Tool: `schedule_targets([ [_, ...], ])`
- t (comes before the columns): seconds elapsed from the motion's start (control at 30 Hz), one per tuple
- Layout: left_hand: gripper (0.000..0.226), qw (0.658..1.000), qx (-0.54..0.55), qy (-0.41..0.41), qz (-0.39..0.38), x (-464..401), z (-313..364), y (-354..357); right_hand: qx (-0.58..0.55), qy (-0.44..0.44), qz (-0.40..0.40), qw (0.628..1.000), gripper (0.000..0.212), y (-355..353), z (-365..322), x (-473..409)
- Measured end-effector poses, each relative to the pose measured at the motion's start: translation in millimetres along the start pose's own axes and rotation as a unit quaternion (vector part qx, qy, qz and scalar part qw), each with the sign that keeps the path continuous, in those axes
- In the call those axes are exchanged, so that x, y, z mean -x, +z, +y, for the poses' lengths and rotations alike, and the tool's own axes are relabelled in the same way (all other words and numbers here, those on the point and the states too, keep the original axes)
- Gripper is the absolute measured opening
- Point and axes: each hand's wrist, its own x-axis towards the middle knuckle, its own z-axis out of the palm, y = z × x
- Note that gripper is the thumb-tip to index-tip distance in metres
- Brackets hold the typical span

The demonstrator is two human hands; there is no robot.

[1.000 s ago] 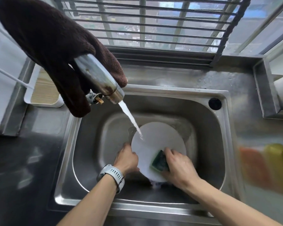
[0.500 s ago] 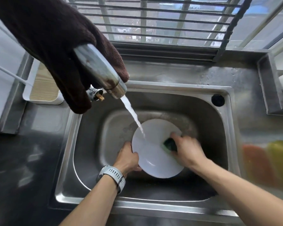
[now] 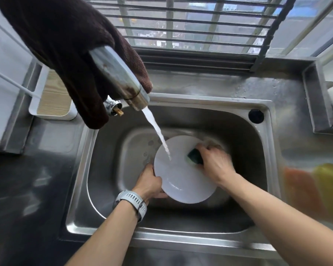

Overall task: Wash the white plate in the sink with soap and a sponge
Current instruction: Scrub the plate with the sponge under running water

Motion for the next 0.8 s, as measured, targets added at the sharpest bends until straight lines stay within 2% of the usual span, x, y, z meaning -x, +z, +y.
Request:
schedule_targets([
  [0.13,0.033,1.0,0.019,0.0,-0.011,-2,1,1,-0.02,-0.069,-0.074,0.995,0.062,6,-35,56],
  [0.23,0.043,0.999,0.037,0.008,-0.007,-4,-3,2,-0.058,-0.11,-0.038,0.992,0.054,14,-68,40],
  [0.37,0.039,0.999,0.048,0.003,0.001,-5,-3,-1,-0.083,-0.063,0.021,0.994,0.047,8,-59,-21],
  [0.47,0.042,0.999,0.035,-0.002,-0.009,-5,-2,-4,-0.072,-0.011,0.013,0.997,0.059,-4,-18,-22],
  [0.57,0.042,0.999,0.031,0.004,-0.006,-5,1,-4,0.008,0.002,-0.007,1.0,0.054,-10,-5,22],
  [0.67,0.041,1.0,0.028,0.009,-0.004,-6,3,-2,-0.022,-0.053,-0.042,0.997,0.048,-4,-36,55],
  [0.8,0.039,0.999,0.047,0.02,0.002,-9,-2,0,-0.11,-0.106,0.002,0.988,0.041,4,-74,13],
])
